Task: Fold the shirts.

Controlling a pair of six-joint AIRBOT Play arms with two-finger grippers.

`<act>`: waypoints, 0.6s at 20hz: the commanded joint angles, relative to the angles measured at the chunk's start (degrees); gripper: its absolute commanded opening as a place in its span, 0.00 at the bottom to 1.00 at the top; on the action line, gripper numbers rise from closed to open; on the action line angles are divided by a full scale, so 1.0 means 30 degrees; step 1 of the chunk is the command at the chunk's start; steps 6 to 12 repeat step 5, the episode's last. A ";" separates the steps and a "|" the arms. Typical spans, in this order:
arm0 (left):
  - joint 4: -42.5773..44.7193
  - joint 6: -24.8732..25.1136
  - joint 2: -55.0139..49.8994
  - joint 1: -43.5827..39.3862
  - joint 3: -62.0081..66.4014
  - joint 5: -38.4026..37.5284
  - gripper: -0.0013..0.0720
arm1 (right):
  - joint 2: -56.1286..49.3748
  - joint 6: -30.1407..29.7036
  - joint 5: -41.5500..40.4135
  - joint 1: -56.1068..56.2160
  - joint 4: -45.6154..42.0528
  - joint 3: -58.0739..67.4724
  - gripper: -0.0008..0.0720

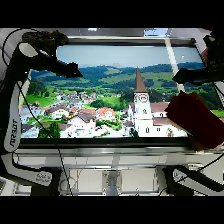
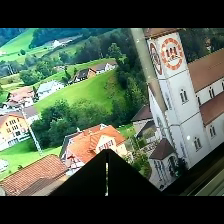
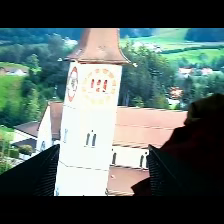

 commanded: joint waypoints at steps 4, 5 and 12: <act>0.0240 0.0000 -0.0007 -0.0058 0.0015 -0.0342 0.04 | -0.0007 0.0095 -0.0328 0.0984 -0.2747 -0.0015 0.85; 0.0350 0.0007 -0.0007 -0.0058 0.0015 -0.0321 0.04 | -0.0007 0.0087 -0.0328 0.0984 -0.2754 -0.0015 0.85; 0.0350 0.0007 -0.0007 -0.0058 0.0015 -0.0321 0.04 | -0.0007 0.0087 -0.0328 0.0984 -0.2754 -0.0015 0.85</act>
